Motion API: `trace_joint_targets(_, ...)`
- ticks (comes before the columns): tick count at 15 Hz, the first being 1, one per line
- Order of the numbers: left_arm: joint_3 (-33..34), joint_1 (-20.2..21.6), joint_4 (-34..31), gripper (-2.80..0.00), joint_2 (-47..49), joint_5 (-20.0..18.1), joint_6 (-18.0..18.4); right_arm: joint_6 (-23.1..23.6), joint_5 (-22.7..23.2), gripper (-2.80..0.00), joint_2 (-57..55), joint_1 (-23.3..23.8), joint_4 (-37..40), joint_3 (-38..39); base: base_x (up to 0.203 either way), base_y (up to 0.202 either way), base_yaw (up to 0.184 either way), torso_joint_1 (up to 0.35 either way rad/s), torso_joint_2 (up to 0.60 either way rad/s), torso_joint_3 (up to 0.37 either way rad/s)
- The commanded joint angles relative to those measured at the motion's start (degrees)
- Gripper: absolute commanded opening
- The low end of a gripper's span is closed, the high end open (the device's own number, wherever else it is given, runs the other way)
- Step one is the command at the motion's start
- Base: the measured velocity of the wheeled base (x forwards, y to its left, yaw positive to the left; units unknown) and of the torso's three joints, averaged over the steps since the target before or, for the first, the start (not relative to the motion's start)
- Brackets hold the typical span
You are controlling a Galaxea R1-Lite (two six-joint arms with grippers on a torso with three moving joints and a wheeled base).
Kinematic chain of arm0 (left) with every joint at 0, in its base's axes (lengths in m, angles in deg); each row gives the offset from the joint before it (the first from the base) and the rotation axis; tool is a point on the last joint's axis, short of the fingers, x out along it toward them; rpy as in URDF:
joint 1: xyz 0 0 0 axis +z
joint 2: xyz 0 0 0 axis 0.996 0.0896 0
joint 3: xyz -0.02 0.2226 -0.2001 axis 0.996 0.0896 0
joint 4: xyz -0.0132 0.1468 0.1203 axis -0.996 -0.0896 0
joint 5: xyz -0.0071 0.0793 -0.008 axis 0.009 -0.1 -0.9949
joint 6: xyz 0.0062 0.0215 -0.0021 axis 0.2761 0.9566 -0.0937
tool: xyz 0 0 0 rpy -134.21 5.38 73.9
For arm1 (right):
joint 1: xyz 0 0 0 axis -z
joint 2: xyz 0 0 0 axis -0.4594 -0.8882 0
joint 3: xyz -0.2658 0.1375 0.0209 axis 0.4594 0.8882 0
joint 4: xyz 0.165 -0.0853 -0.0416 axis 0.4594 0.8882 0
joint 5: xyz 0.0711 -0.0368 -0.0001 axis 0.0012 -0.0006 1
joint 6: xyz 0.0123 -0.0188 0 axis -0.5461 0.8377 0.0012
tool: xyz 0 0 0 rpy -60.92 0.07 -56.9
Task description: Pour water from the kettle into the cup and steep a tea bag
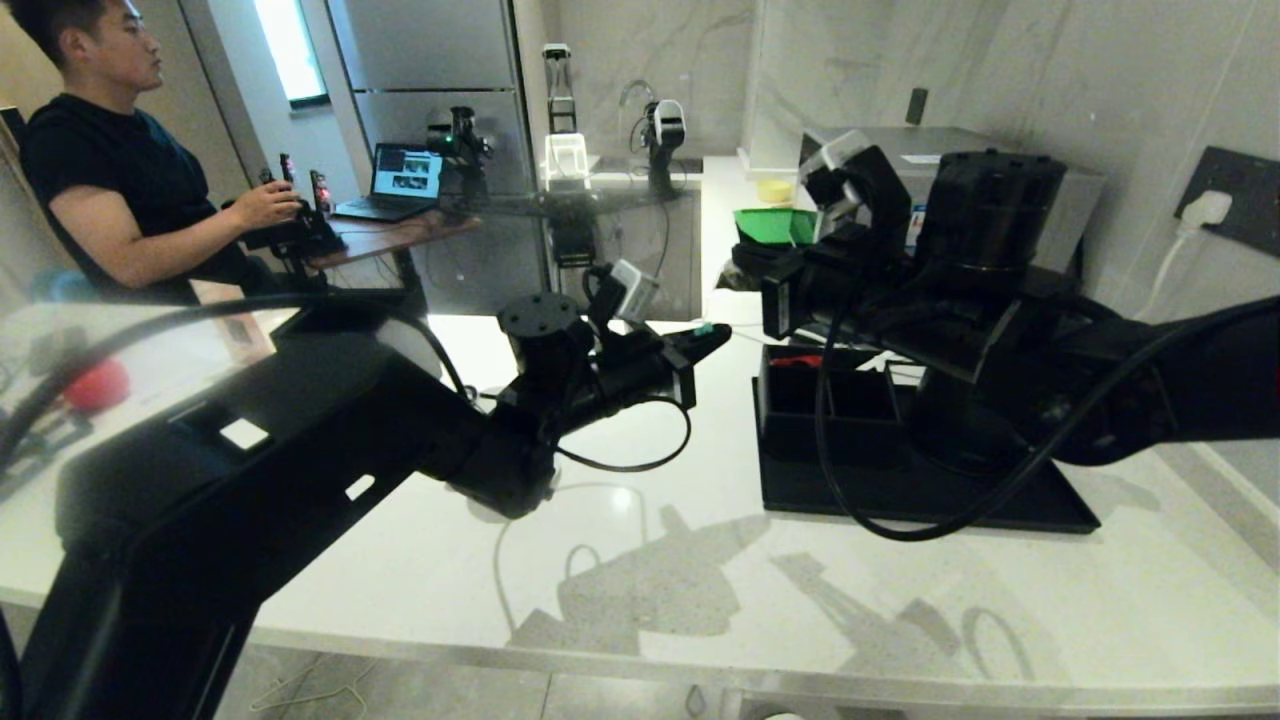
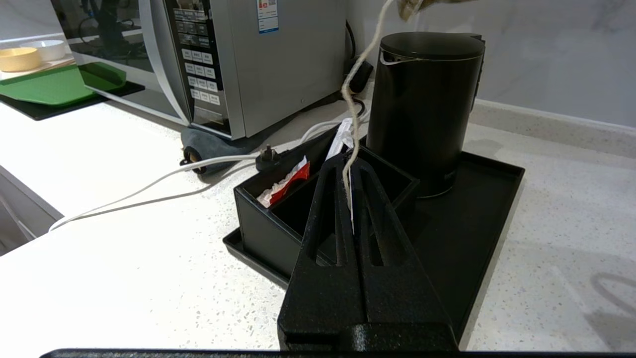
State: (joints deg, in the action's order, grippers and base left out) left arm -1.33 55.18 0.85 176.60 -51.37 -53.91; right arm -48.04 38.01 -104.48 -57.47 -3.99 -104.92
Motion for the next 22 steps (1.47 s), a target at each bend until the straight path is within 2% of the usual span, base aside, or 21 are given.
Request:
trace_joint_targets(1, -0.01, -0.02, 0.40, -2.80, -0.17, -0.14, -0.08, 0.08, 0.07, -2.80, 0.03, -0.02, -0.27, 0.07, 0.000, 0.000, 0.000, 0.000, 0.00, 0.000)
trace_joint_targets(22, 0.17, 0.15, 0.40, -2.80, -1.69, -0.09, -0.12, 0.08, -0.02, -2.80, 0.11, -0.02, 0.00, -0.10, 0.000, 0.000, 0.000, 0.000, 0.00, 0.000)
